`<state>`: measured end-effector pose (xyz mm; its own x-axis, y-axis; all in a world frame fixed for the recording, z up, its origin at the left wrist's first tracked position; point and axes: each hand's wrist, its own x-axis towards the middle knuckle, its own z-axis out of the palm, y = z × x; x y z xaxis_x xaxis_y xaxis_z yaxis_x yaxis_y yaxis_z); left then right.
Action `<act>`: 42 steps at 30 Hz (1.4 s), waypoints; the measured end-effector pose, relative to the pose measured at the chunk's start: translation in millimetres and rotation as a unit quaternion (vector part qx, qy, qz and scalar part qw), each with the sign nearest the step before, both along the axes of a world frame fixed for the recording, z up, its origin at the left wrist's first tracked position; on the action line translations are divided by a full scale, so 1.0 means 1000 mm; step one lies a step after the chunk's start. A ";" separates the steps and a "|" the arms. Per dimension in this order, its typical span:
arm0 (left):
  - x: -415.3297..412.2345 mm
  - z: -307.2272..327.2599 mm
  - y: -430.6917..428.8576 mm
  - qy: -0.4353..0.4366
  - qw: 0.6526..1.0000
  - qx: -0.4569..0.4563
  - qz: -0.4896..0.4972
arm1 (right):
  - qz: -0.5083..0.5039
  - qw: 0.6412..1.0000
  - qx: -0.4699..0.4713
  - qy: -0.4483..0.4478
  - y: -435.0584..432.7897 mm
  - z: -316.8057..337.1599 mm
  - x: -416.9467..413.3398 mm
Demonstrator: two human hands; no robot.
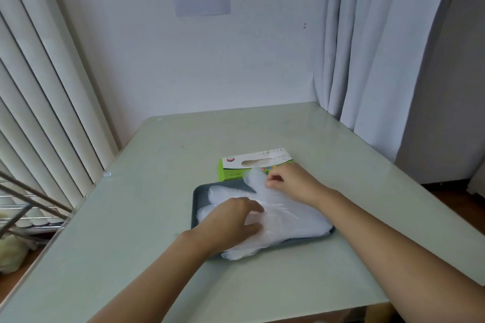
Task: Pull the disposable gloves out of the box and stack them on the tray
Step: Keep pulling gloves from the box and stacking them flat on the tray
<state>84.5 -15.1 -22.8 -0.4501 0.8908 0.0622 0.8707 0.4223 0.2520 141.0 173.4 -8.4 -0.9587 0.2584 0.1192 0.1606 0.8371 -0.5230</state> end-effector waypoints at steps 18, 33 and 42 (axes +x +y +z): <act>0.001 -0.004 0.015 -0.043 0.988 -0.131 -0.068 | -0.068 0.993 -0.035 -0.094 0.007 -0.004 -0.028; 0.003 -0.012 0.011 -0.093 0.988 -0.105 -0.069 | 0.020 0.997 0.003 -0.074 -0.024 -0.044 0.022; -0.022 -0.019 -0.024 -0.009 0.980 -0.195 0.028 | -0.005 0.971 0.127 -0.203 -0.019 -0.047 0.026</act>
<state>62.7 -39.1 -41.5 -0.4968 0.8195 -0.2856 0.8404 0.5364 0.0772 167.5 154.6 -55.7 -0.9374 0.2801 -0.2070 0.3195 0.9282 -0.1907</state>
